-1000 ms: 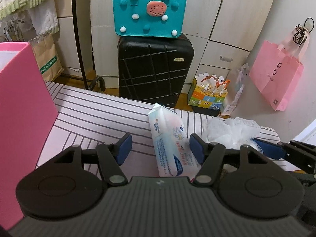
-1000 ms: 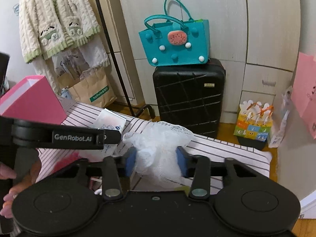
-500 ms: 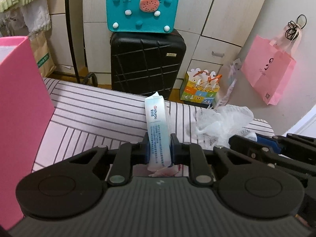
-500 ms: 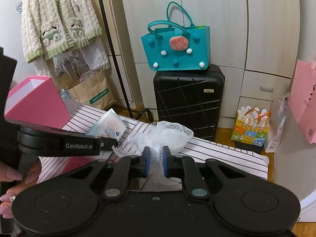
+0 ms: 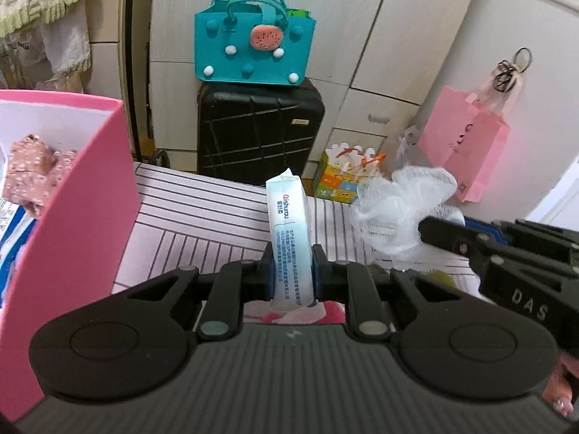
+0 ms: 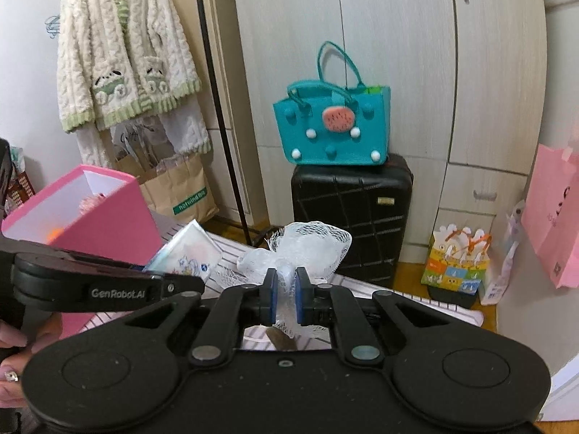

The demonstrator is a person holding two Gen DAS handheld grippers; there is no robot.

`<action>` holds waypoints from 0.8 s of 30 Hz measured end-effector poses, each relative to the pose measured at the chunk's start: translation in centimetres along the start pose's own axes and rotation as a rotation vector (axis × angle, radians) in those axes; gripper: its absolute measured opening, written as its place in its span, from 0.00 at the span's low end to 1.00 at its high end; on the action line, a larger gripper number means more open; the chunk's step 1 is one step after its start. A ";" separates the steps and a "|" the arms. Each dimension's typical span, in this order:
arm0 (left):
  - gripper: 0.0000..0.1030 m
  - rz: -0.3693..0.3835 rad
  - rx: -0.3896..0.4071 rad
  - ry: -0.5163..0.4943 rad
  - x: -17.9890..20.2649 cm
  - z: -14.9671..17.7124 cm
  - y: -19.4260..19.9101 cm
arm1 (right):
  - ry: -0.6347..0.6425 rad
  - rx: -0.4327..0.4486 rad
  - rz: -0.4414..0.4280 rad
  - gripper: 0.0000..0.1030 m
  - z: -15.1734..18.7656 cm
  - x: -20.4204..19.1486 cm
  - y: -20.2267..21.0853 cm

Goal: Organize soft objects
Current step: 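Carry the tissue packet and plastic bag over the pink box with both grippers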

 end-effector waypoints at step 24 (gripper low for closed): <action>0.17 0.097 -0.161 -0.178 -2.7 6.2 9.4 | 0.051 0.057 -0.045 0.11 -2.0 -7.4 9.8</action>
Point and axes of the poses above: each gripper's, at about its wrist camera, not at the fingertips, and y roughly against the way its jaws point, x to its right, z to its underside, the point moved 8 cm from there along -y, roughly the way its jaws point, and after that the axes turned 13 degrees about -x, right-handed, at the moved point
